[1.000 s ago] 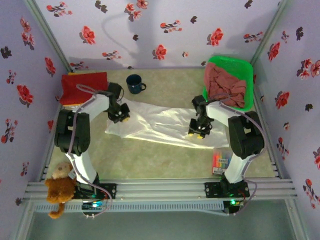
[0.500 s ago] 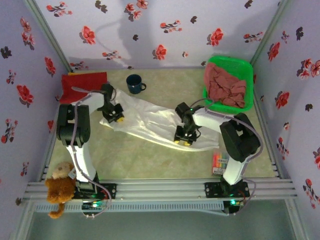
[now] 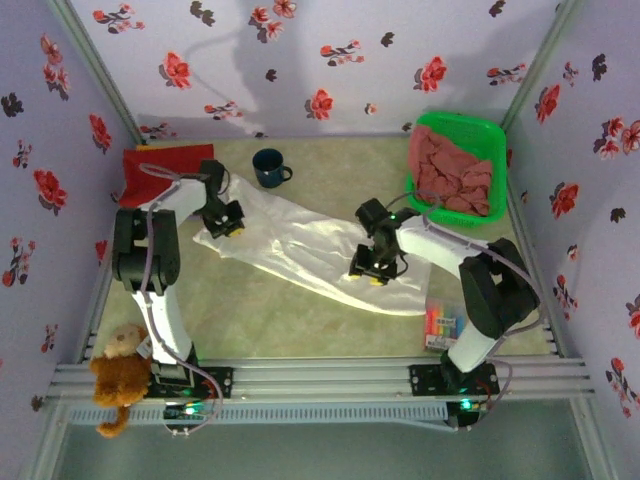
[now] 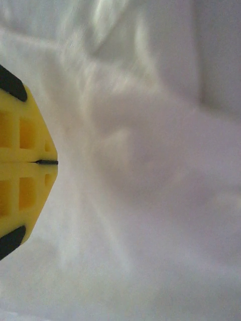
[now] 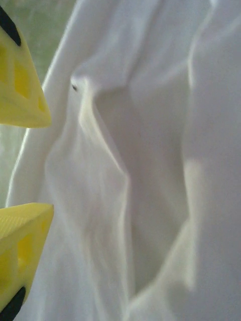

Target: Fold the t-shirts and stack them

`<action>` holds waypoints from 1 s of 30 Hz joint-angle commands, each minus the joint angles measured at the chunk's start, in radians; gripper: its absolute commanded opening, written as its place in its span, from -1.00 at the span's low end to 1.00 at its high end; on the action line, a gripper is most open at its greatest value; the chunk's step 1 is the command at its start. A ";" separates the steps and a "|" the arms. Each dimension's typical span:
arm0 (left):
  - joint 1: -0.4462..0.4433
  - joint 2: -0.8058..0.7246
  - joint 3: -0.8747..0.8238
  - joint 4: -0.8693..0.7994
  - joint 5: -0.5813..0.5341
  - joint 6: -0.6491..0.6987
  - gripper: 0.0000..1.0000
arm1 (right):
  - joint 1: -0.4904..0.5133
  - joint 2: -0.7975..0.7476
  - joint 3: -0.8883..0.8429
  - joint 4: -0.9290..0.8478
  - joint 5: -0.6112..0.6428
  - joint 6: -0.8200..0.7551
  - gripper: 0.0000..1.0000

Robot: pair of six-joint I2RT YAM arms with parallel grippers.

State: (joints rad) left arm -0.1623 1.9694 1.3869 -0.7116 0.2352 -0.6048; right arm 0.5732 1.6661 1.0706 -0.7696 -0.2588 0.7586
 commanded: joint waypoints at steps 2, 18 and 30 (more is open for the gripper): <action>-0.039 0.008 -0.041 0.041 -0.008 -0.048 -0.98 | 0.024 0.066 -0.009 -0.037 0.012 -0.048 -0.12; -0.294 0.226 0.185 -0.009 0.024 -0.029 -0.99 | 0.144 0.091 -0.068 0.034 -0.059 0.058 -0.12; -0.433 0.485 0.641 -0.163 0.108 -0.018 -0.99 | 0.282 0.004 -0.130 0.119 -0.034 0.222 -0.12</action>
State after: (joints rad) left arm -0.5495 2.3772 1.9747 -0.8272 0.2848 -0.6323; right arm 0.8425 1.7073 0.9813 -0.6693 -0.3073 0.9058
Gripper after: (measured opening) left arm 0.067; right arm 0.438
